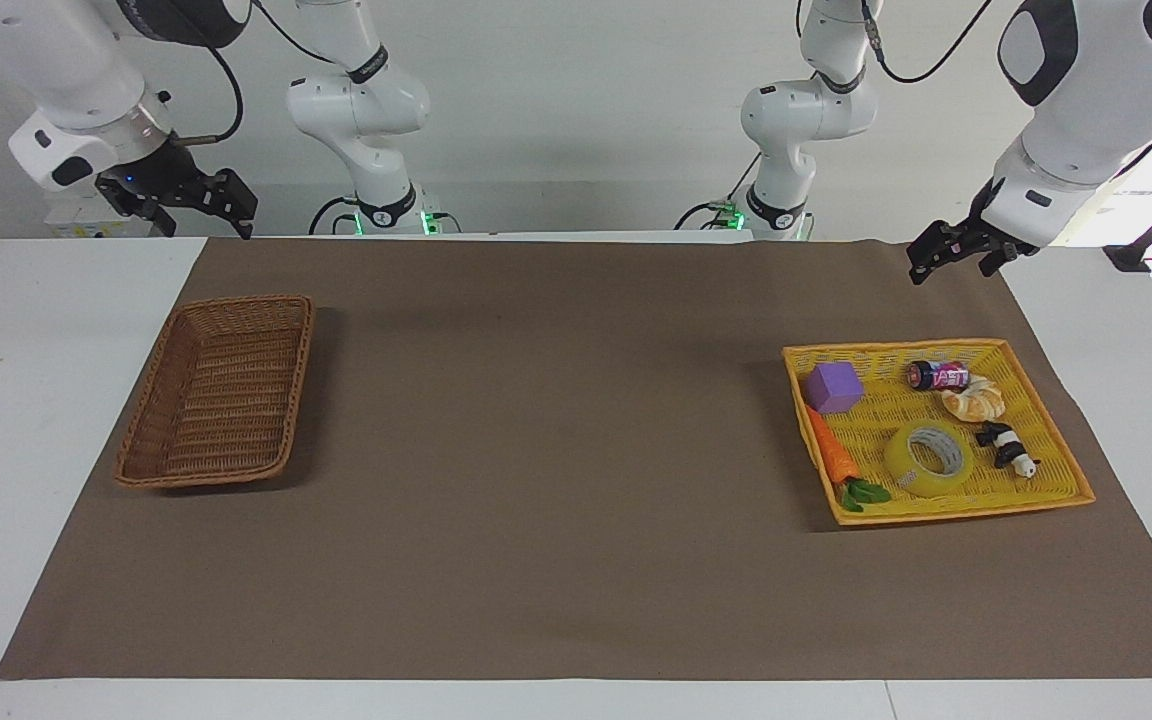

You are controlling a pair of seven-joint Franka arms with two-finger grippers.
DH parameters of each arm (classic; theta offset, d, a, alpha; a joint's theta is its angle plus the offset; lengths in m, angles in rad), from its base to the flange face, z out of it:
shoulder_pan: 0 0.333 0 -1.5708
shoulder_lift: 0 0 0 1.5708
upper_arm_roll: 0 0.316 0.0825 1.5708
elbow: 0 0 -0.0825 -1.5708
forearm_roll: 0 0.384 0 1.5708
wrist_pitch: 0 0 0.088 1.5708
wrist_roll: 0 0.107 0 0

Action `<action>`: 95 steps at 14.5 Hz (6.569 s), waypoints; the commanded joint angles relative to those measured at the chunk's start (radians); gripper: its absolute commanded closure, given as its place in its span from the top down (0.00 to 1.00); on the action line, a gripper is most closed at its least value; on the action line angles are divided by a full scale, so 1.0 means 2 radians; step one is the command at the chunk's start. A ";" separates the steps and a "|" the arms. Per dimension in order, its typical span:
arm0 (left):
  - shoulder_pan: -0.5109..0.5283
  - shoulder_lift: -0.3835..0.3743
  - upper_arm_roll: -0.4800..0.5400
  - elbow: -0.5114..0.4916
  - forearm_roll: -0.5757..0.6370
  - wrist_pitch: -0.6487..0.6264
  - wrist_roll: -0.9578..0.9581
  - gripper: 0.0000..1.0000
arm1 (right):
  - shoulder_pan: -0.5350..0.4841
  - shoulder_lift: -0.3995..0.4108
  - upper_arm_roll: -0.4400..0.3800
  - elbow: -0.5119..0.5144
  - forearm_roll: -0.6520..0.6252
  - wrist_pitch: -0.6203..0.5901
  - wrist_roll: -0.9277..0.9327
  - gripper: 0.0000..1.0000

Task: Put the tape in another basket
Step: 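Lower the left gripper toward the yellow tape roll in the yellow basket, then grasp the yellow tape roll with the left gripper, then lift the tape out of the basket and carry it toward the table center, then hold the tape with the left gripper while the right gripper reaches it, then close the right gripper on the tape rim beside the left gripper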

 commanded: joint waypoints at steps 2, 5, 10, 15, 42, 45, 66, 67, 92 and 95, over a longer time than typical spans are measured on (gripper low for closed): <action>-0.003 -0.005 0.001 -0.006 0.010 0.013 0.001 1.00 | -0.001 -0.011 0.000 -0.013 0.001 0.007 -0.009 0.99; 0.000 -0.006 0.001 -0.008 0.010 0.017 -0.003 1.00 | -0.001 -0.011 0.000 -0.013 0.001 0.007 -0.009 0.99; 0.022 -0.011 0.003 -0.039 0.005 0.071 0.003 1.00 | -0.001 -0.011 0.000 -0.013 0.001 0.007 -0.009 0.99; 0.064 0.078 0.006 -0.092 -0.021 0.249 0.004 1.00 | -0.001 -0.011 0.001 -0.013 0.001 0.007 -0.009 0.99; 0.087 0.192 0.003 -0.075 -0.025 0.339 0.057 0.00 | -0.001 -0.011 0.000 -0.013 0.001 0.008 -0.009 0.99; 0.054 0.176 0.002 -0.026 -0.053 0.267 0.050 0.00 | -0.001 -0.011 0.000 -0.013 0.001 0.007 -0.009 0.99; -0.236 0.081 -0.004 -0.079 -0.152 0.282 -0.248 0.00 | -0.022 -0.006 0.001 -0.041 0.275 0.074 -0.029 0.99; -0.236 0.081 -0.004 -0.079 -0.152 0.281 -0.248 0.00 | -0.007 -0.005 0.001 -0.060 0.318 0.102 -0.013 0.99; -0.237 0.080 -0.004 -0.080 -0.152 0.277 -0.249 0.00 | 0.239 0.138 0.001 -0.168 0.768 0.380 -0.085 0.99; -0.237 0.080 -0.005 -0.080 -0.152 0.277 -0.249 0.00 | 0.240 0.137 0.001 -0.173 0.768 0.378 -0.085 0.99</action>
